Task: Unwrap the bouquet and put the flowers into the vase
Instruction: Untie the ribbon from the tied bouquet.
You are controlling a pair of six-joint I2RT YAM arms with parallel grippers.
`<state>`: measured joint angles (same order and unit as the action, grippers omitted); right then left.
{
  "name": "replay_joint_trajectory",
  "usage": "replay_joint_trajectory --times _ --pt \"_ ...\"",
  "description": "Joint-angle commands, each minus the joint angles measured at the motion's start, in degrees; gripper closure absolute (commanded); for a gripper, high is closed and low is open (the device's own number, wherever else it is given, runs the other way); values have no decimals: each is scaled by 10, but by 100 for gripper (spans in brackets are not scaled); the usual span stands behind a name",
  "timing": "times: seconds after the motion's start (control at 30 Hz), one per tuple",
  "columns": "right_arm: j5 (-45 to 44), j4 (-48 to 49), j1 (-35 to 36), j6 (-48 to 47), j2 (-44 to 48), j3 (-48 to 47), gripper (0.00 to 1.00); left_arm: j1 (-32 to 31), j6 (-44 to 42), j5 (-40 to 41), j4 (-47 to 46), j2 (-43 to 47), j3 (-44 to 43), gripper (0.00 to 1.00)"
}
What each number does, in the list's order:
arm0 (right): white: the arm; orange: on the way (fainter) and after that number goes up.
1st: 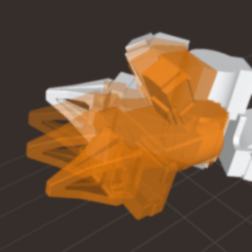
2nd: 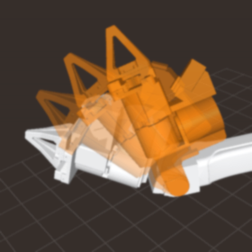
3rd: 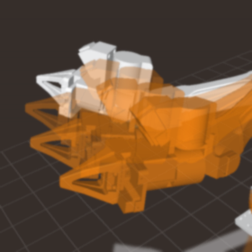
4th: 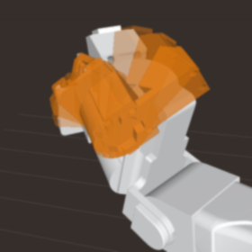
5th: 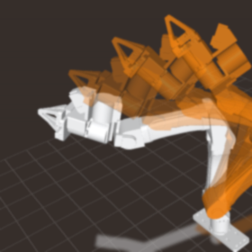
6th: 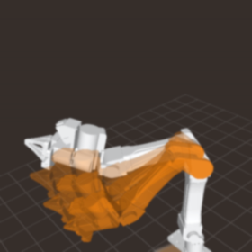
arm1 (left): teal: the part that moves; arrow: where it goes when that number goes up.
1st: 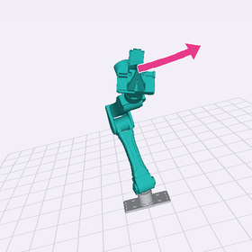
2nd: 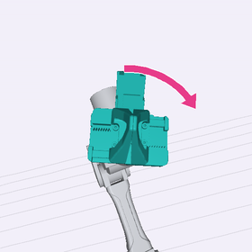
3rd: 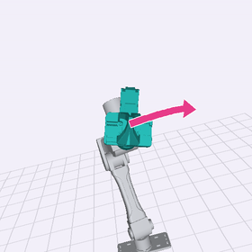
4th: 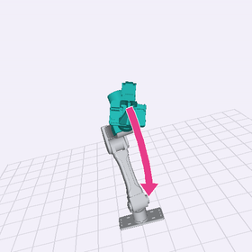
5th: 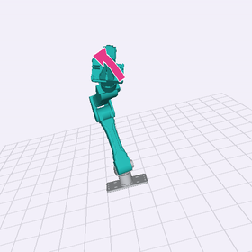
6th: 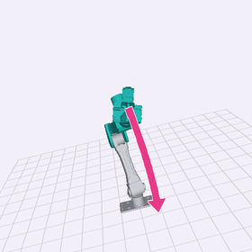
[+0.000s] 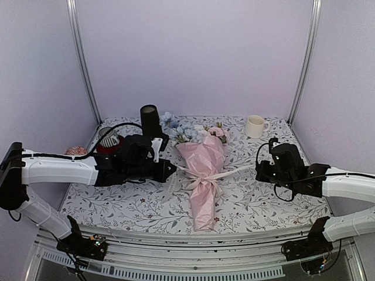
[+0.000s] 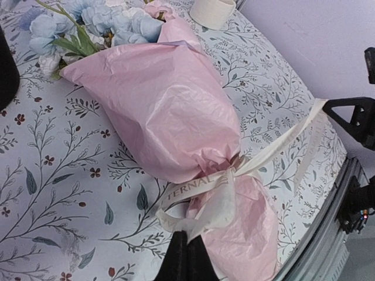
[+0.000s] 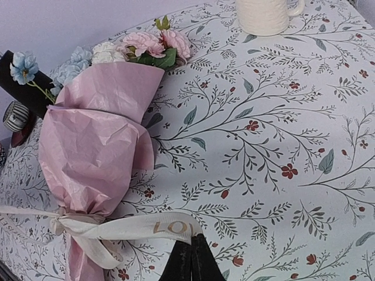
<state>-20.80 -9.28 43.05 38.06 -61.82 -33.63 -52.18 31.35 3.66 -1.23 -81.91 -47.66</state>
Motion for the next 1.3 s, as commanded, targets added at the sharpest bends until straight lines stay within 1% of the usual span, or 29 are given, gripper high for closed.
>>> replay_joint_trajectory --times 0.0,0.47,0.63,0.8,1.0,1.1,1.27 --pt "-24 -18 -7 -12 15 -24 97 7 -9 22 11 21 -1 100" --pt "-31 -26 -16 -17 22 -26 98 11 -16 34 31 58 -1 100" --pt "-35 -30 -20 -16 25 -26 97 12 -19 8 21 68 -8 100" --pt "-36 -31 -25 -13 24 -23 97 11 -26 -31 19 63 -32 100" --pt "-37 -33 -34 -9 25 -16 97 5 -40 -59 18 50 -60 100" --pt "-36 -34 -39 -6 26 -14 98 1 -48 -65 23 44 -77 100" --pt "-37 -40 -48 -12 35 -22 97 1 -60 -53 40 41 -98 100"
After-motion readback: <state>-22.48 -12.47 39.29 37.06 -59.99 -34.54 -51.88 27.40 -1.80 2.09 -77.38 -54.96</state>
